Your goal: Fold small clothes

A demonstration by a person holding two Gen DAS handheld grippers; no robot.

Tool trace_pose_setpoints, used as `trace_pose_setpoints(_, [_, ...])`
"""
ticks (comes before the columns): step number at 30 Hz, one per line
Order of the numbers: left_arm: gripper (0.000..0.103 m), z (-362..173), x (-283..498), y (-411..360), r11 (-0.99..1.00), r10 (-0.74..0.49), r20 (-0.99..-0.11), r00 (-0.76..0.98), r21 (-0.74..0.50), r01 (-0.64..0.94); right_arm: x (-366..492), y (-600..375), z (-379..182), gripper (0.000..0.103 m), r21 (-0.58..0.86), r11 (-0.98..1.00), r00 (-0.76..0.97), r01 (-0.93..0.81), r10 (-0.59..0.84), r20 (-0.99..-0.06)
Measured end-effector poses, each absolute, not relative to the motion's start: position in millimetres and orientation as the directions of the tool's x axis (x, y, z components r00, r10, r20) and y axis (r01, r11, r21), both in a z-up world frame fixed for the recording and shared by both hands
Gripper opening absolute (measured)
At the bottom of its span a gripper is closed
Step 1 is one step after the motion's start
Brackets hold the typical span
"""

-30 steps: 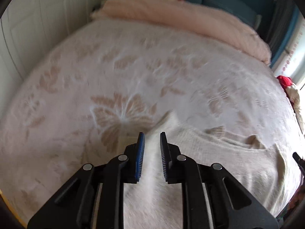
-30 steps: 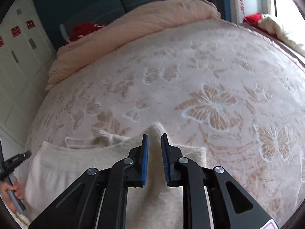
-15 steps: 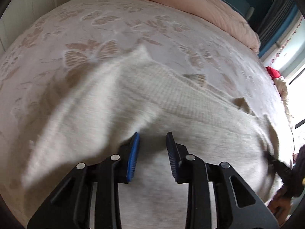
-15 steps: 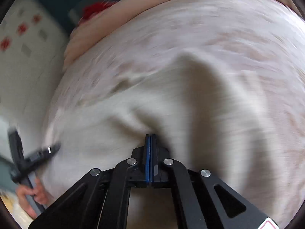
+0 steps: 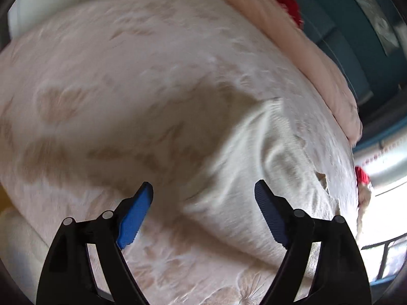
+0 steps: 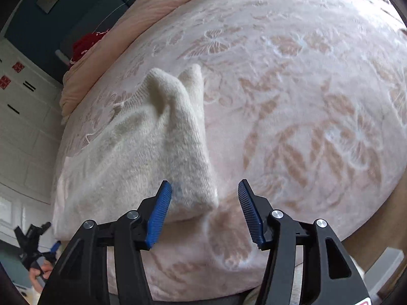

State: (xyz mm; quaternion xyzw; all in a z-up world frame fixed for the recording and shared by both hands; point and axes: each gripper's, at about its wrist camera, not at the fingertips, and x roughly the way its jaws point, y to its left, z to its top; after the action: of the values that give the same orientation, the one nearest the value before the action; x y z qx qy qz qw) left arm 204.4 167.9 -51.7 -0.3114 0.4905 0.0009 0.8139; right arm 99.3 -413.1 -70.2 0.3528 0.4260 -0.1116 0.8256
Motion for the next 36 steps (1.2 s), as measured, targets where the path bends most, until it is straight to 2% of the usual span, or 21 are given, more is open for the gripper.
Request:
trace_pose_setpoints(1, [0.080, -61.3, 201.5, 170.9, 0.773, -0.320, -0.799, 0.509, -0.531, -0.347, 101.8, -409.8, -76.2, 0.055, 0.524, 0.706, 0.616, 0.476, 0.157, -0.772])
trace_pose_setpoints(3, [0.080, -74.3, 199.6, 169.1, 0.722, -0.353, -0.786, 0.506, -0.573, -0.386, 115.1, -399.8, -83.5, 0.066, 0.574, 0.677, 0.630, 0.461, 0.206, -0.749])
trace_pose_setpoints(4, [0.084, -74.9, 200.8, 164.9, 0.715, -0.340, -0.780, 0.525, -0.577, -0.395, 119.1, -396.9, -85.2, 0.068, 0.581, 0.665, 0.637, 0.469, 0.201, -0.744])
trace_pose_setpoints(5, [0.084, -72.6, 203.4, 161.8, 0.712, -0.344, -0.764, 0.545, -0.591, -0.379, 122.6, -395.0, -85.7, 0.069, 0.593, 0.654, 0.644, 0.470, 0.205, -0.737])
trace_pose_setpoints(6, [0.080, -72.1, 208.0, 156.9, 0.707, -0.367, -0.748, 0.553, -0.610, -0.357, 127.8, -395.3, -86.5, 0.067, 0.612, 0.637, 0.657, 0.469, 0.213, -0.724])
trace_pose_setpoints(7, [0.053, -72.0, 213.9, 151.8, 0.696, -0.401, -0.733, 0.550, -0.634, -0.338, 132.3, -397.6, -87.5, 0.052, 0.633, 0.616, 0.666, 0.469, 0.223, -0.712])
trace_pose_setpoints(8, [0.039, -73.6, 223.8, 146.6, 0.681, -0.444, -0.723, 0.529, -0.656, -0.326, 137.0, -400.7, -88.8, 0.025, 0.661, 0.591, 0.676, 0.462, 0.248, -0.694])
trace_pose_setpoints(9, [0.027, -72.5, 229.6, 144.0, 0.684, -0.448, -0.732, 0.514, -0.651, -0.331, 144.3, -403.2, -87.2, 0.025, 0.692, 0.564, 0.683, 0.451, 0.280, -0.674])
trace_pose_setpoints(10, [0.022, -65.6, 230.2, 143.6, 0.681, -0.442, -0.728, 0.524, -0.653, -0.331, 148.9, -400.5, -65.5, 0.024, 0.698, 0.583, 0.711, 0.416, 0.271, -0.649])
trace_pose_setpoints(14, [0.017, -6.1, 203.8, 154.0, 0.724, -0.428, -0.693, 0.580, -0.647, -0.239, 132.9, -384.3, -6.3, 0.022, 0.683, 0.670, 0.736, 0.291, 0.299, -0.607])
trace_pose_setpoints(18, [0.016, 4.6, 158.2, 169.6, 0.786, -0.371, -0.755, 0.541, -0.565, -0.250, 93.5, -375.6, -14.9, 0.021, 0.609, 0.728, 0.655, 0.315, 0.298, -0.694])
trace_pose_setpoints(22, [0.017, -45.5, 126.9, 177.4, 0.813, -0.346, -0.837, 0.423, -0.493, -0.309, 61.8, -371.5, -85.0, 0.027, 0.493, 0.755, 0.488, 0.432, 0.263, -0.832])
trace_pose_setpoints(25, [0.024, -59.8, 115.9, 175.3, 0.834, -0.320, -0.859, 0.399, -0.455, -0.312, 45.8, -379.0, -79.8, 0.037, 0.506, 0.722, 0.519, 0.472, 0.236, -0.821])
trace_pose_setpoints(27, [0.024, -37.6, 113.3, 177.1, 0.850, -0.283, -0.850, 0.445, -0.437, -0.295, 40.8, -382.0, -52.8, 0.040, 0.426, 0.769, 0.540, 0.477, 0.126, -0.832])
trace_pose_setpoints(29, [0.030, -0.5, 115.4, 176.8, 0.879, -0.233, -0.810, 0.538, -0.412, -0.241, 48.5, -385.2, -24.2, 0.041, 0.354, 0.817, 0.574, 0.455, 0.035, -0.818])
trace_pose_setpoints(30, [0.038, 15.3, 118.5, 175.4, 0.891, -0.204, -0.791, 0.577, -0.394, -0.226, 55.7, -385.4, -13.3, 0.043, 0.344, 0.830, 0.594, 0.440, 0.018, -0.804])
trace_pose_setpoints(33, [0.054, 42.4, 141.6, 164.8, 0.906, -0.219, -0.730, 0.648, -0.399, -0.143, 99.0, -381.4, 1.4, 0.058, 0.364, 0.855, 0.636, 0.369, 0.053, -0.770])
trace_pose_setpoints(36, [0.056, 35.8, 186.7, 132.7, 0.916, -0.276, -0.737, 0.617, -0.396, -0.064, 149.4, -375.0, -10.3, 0.058, 0.332, 0.884, 0.615, 0.329, 0.066, -0.786])
